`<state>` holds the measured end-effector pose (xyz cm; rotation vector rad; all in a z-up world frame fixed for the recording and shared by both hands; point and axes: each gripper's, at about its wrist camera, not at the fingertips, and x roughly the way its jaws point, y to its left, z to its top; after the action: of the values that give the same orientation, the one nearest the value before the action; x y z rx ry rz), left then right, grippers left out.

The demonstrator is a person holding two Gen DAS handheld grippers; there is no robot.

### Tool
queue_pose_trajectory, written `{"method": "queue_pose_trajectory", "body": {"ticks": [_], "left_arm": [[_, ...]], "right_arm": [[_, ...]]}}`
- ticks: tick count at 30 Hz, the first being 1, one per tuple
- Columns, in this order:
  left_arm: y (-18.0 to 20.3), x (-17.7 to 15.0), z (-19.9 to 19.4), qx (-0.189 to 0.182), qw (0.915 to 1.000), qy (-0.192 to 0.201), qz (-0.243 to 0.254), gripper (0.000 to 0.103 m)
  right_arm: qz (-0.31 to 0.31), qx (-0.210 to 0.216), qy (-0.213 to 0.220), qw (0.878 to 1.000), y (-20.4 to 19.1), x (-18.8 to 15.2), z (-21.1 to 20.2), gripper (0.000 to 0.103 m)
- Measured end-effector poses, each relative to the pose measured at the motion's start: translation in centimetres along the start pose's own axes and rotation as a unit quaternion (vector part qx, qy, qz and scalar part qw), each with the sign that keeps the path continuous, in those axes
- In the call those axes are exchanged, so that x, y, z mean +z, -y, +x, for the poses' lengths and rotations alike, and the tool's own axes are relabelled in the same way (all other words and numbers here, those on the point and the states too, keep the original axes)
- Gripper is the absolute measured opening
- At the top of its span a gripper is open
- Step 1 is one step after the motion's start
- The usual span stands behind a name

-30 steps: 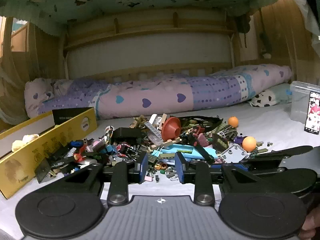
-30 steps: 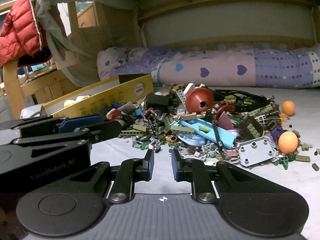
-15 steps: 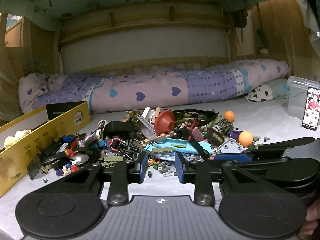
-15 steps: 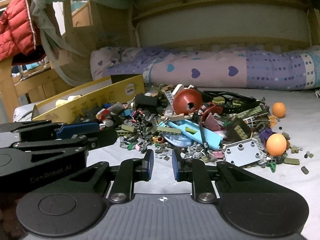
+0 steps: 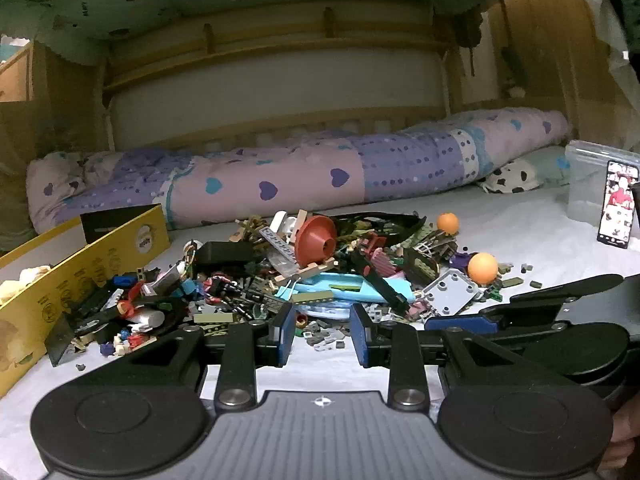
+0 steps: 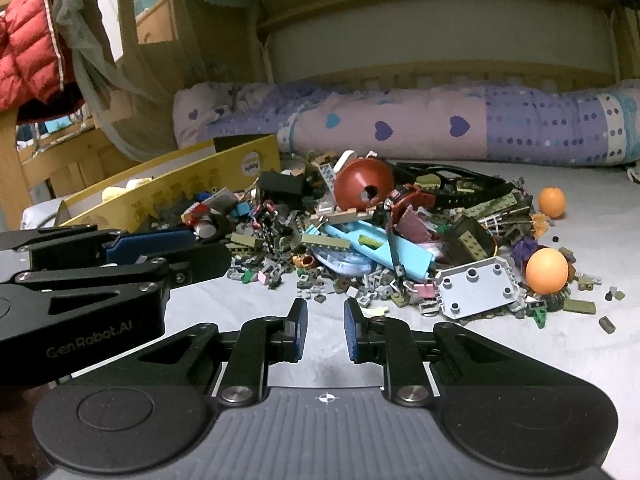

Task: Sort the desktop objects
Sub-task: 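Position the open left gripper above the brick heap, then lower the open left gripper toward a small grey brick at the heap edge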

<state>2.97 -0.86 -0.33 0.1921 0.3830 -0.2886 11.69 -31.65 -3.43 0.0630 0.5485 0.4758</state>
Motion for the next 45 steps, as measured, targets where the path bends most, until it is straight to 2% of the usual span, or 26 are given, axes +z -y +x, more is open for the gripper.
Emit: {"method": "queue_pose_trajectory", "body": {"ticks": [8,15,24,30,38,45], "left_arm": [[0.9,-0.2,0.6,-0.014,0.9998,-0.005,0.01,0.032],[2.1,-1.0,1.3,-0.013,0.9996,0.011,0.023,0.032],[3.7,-2.6,4.5,-0.037,0.9979,-0.029,0.044,0.03],[3.4,-2.5,6.7,-0.072,0.9953,-0.064,0.009,0.031],[3.6,-2.4,10.2,-0.11,0.9883,-0.103,-0.024,0.034],[5.1,-2.5,11.1,-0.104,0.9873,-0.119,0.016,0.043]], "right_arm": [[0.02,-0.014,-0.012,1.0,1.4,-0.5,0.3,0.022],[0.024,-0.028,-0.011,0.999,2.1,-0.8,0.3,0.022],[0.036,-0.046,0.002,0.998,3.2,-1.3,0.3,0.022],[0.04,-0.064,-0.009,0.997,3.8,-1.7,0.7,0.021],[0.085,-0.072,-0.004,0.994,6.1,-1.3,0.8,0.022],[0.075,-0.076,0.013,0.994,6.3,-0.6,0.5,0.022]]}}
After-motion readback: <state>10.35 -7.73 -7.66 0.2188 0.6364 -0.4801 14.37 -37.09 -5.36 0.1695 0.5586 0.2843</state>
